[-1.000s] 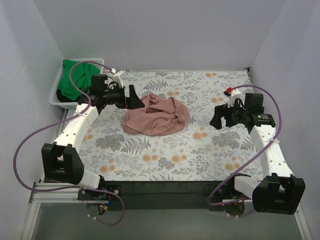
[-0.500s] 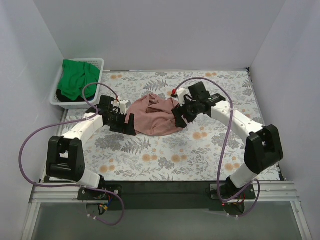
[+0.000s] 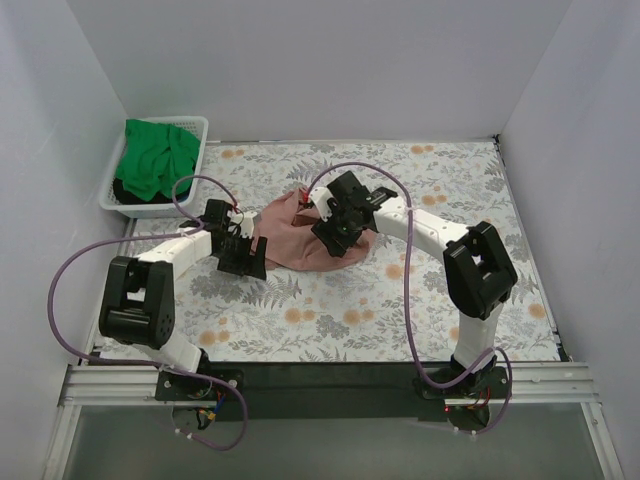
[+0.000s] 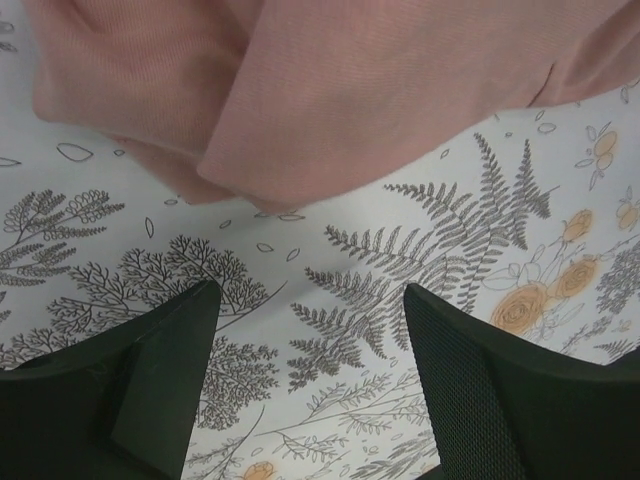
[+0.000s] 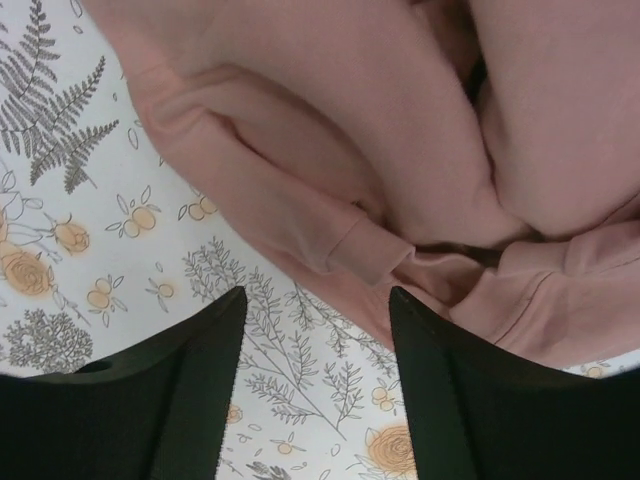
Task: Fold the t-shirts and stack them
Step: Flatten the tshirt out
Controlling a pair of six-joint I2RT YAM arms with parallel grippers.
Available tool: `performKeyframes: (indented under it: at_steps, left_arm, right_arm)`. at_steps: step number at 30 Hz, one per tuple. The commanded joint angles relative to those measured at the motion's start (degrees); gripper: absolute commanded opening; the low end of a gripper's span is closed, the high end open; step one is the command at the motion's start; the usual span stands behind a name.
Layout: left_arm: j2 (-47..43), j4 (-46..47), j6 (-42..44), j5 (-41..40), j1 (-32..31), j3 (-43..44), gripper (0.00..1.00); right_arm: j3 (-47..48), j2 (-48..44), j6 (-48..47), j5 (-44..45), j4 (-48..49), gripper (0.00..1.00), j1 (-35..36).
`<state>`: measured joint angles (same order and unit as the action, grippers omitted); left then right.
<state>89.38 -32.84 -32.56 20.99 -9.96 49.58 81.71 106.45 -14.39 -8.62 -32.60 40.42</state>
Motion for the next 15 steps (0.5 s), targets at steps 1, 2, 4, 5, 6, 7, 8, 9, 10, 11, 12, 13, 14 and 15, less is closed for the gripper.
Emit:
performKeyframes:
  at_steps: [1,2,4,5,6,7,8,9,10,11,12,13,14,15]
  left_arm:
    - [2.7,1.6,-0.8,1.0,0.1,3.4,0.73]
    - [3.4,1.6,-0.9,1.4,0.2,3.9,0.72]
    - [5.3,1.1,-1.6,2.6,0.3,5.5,0.7]
    - [5.8,1.1,-1.8,2.8,0.3,6.1,0.7]
    - [6.2,0.9,-2.1,2.9,0.3,6.6,0.69]
    - [6.6,1.0,-2.4,3.3,0.3,6.9,0.7]
    - [7.1,0.9,-2.6,3.6,0.3,7.5,0.7]
    - [7.5,0.9,-2.8,3.7,0.3,7.6,0.7]
    - [7.6,1.0,-3.0,3.7,0.3,7.7,0.7]
    - [7.9,1.1,-3.1,3.8,0.3,7.8,0.7]
    - [8.1,1.3,-3.2,3.6,0.3,7.7,0.7]
    - [8.3,1.5,-3.3,3.5,0.3,7.7,0.7]
    - [8.5,1.6,-3.4,3.4,0.3,7.6,0.69]
    - [8.9,1.6,-3.6,3.2,0.3,7.6,0.64]
  right_arm:
    - [5.1,1.4,-0.9,3.1,1.9,0.62,1.3]
    - [5.7,2.4,-0.7,2.0,1.8,0.58,1.4]
    - [6.6,3.1,-0.1,1.2,0.1,0.51,1.5]
    - [6.4,3.5,0.1,0.2,-0.4,0.5,1.6]
    - [5.8,3.4,0.3,0.0,-0.7,0.5,1.5]
    - [5.1,3.1,0.5,-0.1,-0.6,0.52,1.6]
    - [3.2,2.3,0.3,0.1,-0.6,0.53,1.6]
    - [2.3,1.7,0.2,0.1,-0.6,0.55,1.6]
    - [1.4,1.2,0.1,0.3,-0.6,0.61,1.5]
    - [0.1,0.0,0.0,0.4,-0.7,0.64,1.5]
    - [-0.5,-0.6,0.0,0.4,-0.6,0.66,1.5]
    - [-0.9,-1.2,-0.1,0.4,-0.6,0.68,1.4]
    - [-1.3,-2.0,-0.1,0.4,-0.6,0.69,1.3]
    - [-1.7,-2.4,0.0,0.4,-0.4,0.69,1.1]
